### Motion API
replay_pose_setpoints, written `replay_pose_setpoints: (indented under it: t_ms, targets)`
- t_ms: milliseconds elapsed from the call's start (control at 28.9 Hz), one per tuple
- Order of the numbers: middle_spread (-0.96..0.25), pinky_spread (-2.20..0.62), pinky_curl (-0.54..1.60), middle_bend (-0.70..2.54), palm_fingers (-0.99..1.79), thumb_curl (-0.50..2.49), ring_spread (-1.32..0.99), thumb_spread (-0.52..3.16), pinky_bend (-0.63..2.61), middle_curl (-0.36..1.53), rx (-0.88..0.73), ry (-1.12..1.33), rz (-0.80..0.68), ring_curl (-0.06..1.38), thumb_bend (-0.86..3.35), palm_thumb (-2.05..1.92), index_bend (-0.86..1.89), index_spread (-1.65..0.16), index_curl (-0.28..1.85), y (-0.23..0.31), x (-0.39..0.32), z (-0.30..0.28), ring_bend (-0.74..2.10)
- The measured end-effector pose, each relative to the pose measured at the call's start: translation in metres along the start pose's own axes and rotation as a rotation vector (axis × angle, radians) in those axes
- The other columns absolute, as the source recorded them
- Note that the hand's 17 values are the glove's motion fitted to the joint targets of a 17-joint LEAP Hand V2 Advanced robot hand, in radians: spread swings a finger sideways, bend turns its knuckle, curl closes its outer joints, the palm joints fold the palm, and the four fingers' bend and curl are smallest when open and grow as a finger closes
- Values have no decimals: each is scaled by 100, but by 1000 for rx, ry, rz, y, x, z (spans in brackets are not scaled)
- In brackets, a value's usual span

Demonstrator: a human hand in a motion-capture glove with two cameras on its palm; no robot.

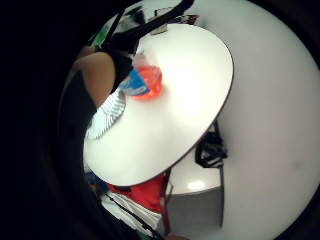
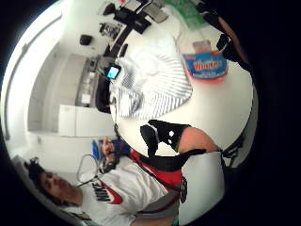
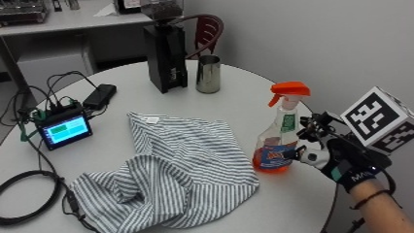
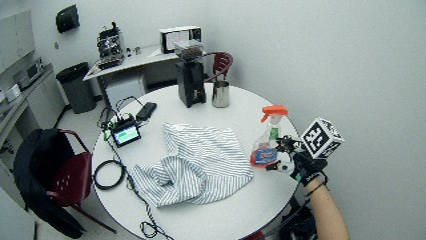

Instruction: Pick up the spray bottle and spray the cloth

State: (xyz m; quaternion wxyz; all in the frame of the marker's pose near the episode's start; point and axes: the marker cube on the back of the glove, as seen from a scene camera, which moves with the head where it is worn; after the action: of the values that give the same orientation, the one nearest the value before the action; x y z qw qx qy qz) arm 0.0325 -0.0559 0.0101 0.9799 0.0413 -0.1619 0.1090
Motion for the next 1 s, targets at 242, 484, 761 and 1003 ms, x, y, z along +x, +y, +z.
replay_pose_setpoints:
  t_ms: [242, 484, 761, 1003]
  targets:
    - [-7, 17, 30, 37, 67, 24, 0, 94, 48, 40, 97, -197, 83, 36, -3, 54, -2, -28, 15, -37, 12, -7, 46]
    - [-6, 18, 33, 37, 58, 26, 1, 90, 58, 41, 168, -426, 58, 36, -3, 55, 3, -27, 13, -58, 23, -1, 44]
    - [-7, 19, 33, 43, 64, 28, 0, 85, 62, 42, 294, -488, 5, 37, -2, 58, 3, -27, 10, -47, 13, 9, 50]
    - [-13, 8, 32, 59, 92, 31, -10, 83, 60, 46, 358, -462, 21, 40, 2, 73, -1, -30, 6, -47, 19, 16, 65]
